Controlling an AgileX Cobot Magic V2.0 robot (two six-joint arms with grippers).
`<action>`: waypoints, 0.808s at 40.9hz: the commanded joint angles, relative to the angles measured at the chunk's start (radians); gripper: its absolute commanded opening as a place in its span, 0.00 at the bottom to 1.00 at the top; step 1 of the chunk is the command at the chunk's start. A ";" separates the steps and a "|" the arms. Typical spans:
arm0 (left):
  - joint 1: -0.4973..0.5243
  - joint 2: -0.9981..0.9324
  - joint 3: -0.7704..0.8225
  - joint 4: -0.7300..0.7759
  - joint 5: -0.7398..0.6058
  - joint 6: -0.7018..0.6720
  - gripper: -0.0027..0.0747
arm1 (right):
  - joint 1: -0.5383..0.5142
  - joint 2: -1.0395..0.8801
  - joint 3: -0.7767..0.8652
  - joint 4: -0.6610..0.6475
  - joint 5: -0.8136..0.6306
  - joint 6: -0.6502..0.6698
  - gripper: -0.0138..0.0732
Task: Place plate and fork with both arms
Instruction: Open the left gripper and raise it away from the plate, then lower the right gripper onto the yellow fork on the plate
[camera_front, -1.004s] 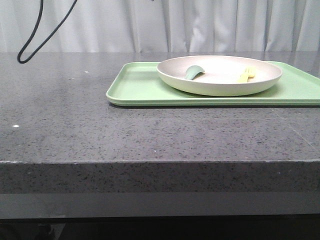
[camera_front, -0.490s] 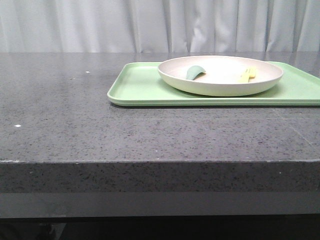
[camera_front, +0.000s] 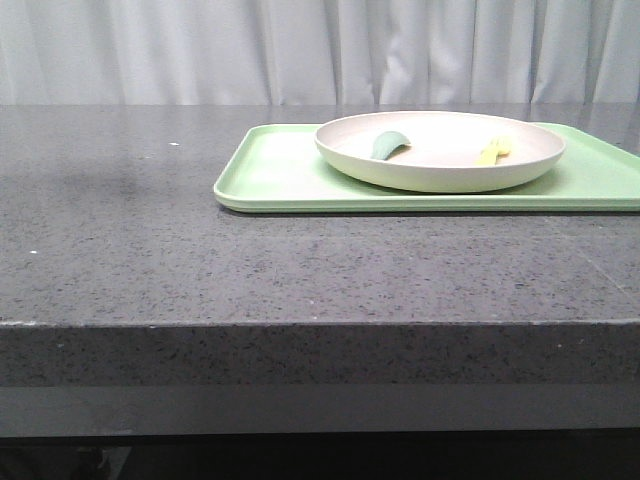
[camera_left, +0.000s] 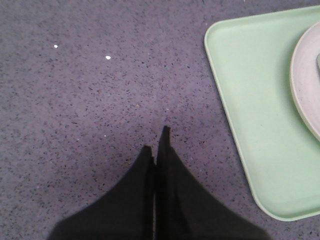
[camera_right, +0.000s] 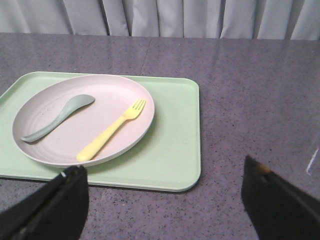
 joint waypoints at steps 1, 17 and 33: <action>0.013 -0.174 0.138 0.000 -0.238 -0.012 0.01 | 0.000 0.008 -0.037 0.003 -0.071 -0.009 0.90; 0.011 -0.662 0.707 0.000 -0.718 0.001 0.01 | 0.000 0.008 -0.037 0.003 -0.071 -0.009 0.90; 0.011 -1.173 1.018 0.000 -0.646 0.001 0.01 | 0.000 0.079 -0.051 0.059 -0.063 -0.009 0.90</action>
